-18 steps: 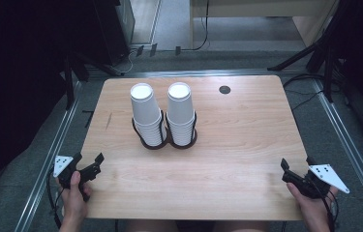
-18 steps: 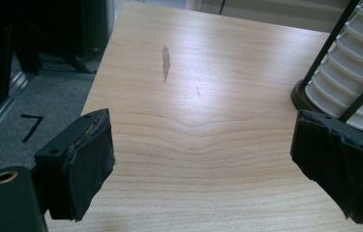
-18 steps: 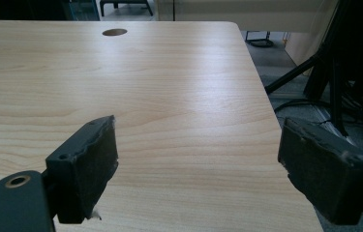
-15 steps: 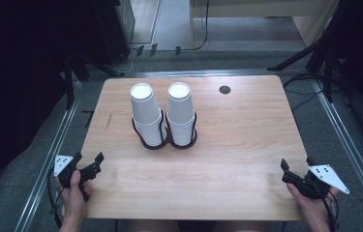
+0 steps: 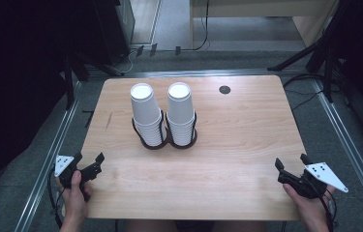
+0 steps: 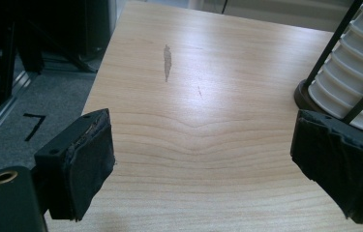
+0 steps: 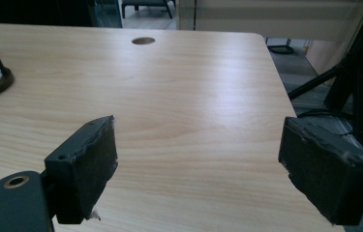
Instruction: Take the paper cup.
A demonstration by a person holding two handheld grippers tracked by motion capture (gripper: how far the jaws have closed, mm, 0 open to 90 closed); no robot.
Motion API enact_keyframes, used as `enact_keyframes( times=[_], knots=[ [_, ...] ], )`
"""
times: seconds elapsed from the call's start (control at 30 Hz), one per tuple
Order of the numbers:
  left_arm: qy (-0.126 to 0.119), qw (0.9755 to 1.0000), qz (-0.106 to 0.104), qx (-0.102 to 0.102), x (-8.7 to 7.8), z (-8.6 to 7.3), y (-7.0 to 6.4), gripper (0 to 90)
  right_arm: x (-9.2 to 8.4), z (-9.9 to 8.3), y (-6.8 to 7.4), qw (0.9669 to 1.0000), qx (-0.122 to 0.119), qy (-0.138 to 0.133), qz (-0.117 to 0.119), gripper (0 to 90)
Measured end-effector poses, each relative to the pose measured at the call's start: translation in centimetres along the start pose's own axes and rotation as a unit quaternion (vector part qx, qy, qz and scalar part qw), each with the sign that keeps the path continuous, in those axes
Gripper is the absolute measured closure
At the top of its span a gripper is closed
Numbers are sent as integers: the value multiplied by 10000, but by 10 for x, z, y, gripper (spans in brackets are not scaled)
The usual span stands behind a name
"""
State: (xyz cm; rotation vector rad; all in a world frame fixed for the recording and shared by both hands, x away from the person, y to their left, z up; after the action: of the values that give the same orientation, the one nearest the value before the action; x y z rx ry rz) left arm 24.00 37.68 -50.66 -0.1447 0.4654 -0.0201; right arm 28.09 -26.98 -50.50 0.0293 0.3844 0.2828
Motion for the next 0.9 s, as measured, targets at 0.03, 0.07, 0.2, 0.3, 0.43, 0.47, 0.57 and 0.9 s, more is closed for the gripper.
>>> enact_keyframes(
  times=[0.03,0.07,0.2,0.3,0.43,0.47,0.57,0.9],
  knots=[
    [1,10000,2,-4,0,0,0,82,0,3,2,10000,-27,-12,4,141],
    [0,10000,-1,-9,0,0,0,82,-1,5,5,10000,-37,-22,12,141],
    [3,10000,0,-20,0,0,0,82,-1,16,13,10000,-41,-30,80,141],
    [5,10000,-1,-20,0,0,0,82,0,20,17,9999,-71,-11,107,141],
    [6,10000,-3,-24,0,0,0,82,2,34,23,9998,-51,-35,176,142],
    [4,10000,-3,-29,0,0,0,83,2,37,24,9998,-45,-60,203,143],
    [2,10000,-6,-31,0,0,0,83,5,46,31,9996,-82,-63,267,143],
    [-8,10000,-34,-45,0,0,1,83,16,77,55,9985,-290,-123,456,144]
  ],
)
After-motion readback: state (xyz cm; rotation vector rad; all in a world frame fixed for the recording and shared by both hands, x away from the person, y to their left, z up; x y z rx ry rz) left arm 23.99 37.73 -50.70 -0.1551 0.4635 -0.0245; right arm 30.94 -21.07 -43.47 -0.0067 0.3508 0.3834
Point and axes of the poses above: each handheld gripper's, and its own axes: x roughly forward along the jaws, z roughly out of its top, y roughly to its left, the point moved 4 cm from there along x, roughly forward along the jaws, and after that the axes turned 3 degrees about y, right-handed, at the moved point
